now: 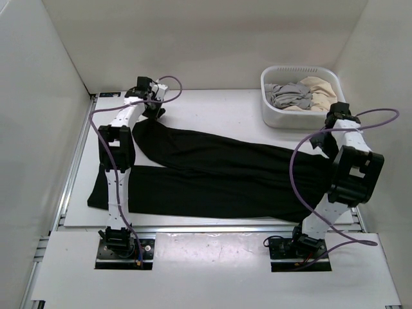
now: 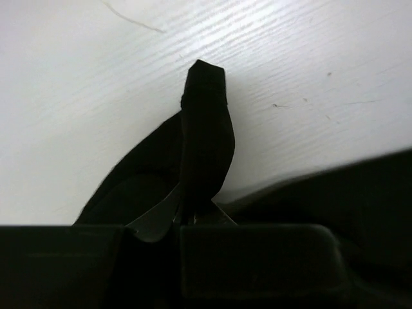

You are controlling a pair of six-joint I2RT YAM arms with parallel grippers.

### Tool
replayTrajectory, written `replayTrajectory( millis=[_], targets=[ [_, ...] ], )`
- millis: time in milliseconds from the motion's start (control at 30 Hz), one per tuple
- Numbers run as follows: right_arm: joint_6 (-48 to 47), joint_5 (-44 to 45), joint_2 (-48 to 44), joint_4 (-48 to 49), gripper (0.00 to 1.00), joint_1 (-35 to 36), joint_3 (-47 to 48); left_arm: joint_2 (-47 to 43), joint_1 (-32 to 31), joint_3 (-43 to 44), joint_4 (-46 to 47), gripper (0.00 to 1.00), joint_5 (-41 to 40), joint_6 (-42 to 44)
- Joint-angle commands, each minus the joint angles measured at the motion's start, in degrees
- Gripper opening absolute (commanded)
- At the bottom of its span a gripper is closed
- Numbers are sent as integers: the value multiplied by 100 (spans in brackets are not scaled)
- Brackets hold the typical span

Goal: Fold and stack the trousers
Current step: Flatten the trousers out, then fold the trousers

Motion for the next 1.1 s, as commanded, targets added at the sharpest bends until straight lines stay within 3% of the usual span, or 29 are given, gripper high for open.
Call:
replayTrajectory(
  millis=[0,200,400,533,800,967,1067],
  targets=[
    [136,-282,-377,437,82,-23,46,-1043,-15,-5,62,14,4,55],
    [444,-414,132,332,81,-23,109,-1290,-15,-321,62,14,4,55],
    [566,-476,256,1034,72,-23,-463,-1351,-15,-374,62,14,-48,3],
    [628,-274,615,1219,61,-23,-463,-1456,-15,-374,62,14,21,3],
    [795,244,758,842,3,-23,-173,-1913,204,-550,9,14,-31,3],
    [612,245,-110,781,0,-23,-339,-2326,494,-628,-419,14,-189,257],
    [558,245,-769,701,0,-23,-777,-3079,608,-1275,-570,14,-110,318]
  ],
)
